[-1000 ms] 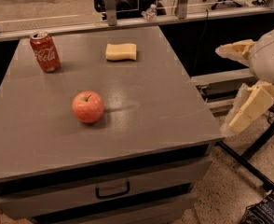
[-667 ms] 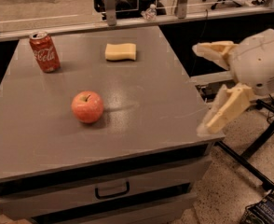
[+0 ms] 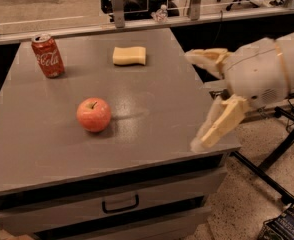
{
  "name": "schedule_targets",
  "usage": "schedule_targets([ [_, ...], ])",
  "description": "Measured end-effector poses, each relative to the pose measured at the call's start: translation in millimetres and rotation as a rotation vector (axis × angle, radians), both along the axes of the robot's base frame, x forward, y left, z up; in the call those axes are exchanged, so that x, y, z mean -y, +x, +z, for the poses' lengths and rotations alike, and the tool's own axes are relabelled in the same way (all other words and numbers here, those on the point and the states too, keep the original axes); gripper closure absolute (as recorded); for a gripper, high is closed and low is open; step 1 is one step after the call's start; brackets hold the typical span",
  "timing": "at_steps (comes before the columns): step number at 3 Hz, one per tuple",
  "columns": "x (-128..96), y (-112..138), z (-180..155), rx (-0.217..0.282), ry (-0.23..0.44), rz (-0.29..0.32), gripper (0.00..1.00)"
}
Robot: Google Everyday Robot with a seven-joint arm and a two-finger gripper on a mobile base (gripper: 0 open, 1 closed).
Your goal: Pick apple
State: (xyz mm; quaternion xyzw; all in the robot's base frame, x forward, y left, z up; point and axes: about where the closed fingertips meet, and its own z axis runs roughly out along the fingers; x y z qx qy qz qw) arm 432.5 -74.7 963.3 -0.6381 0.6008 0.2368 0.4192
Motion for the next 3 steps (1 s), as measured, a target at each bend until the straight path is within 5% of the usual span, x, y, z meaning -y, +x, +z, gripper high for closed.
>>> schedule_targets([
  [3, -69.3, 40.5, -47.5, -0.016, 0.12, 0.095, 0.0],
])
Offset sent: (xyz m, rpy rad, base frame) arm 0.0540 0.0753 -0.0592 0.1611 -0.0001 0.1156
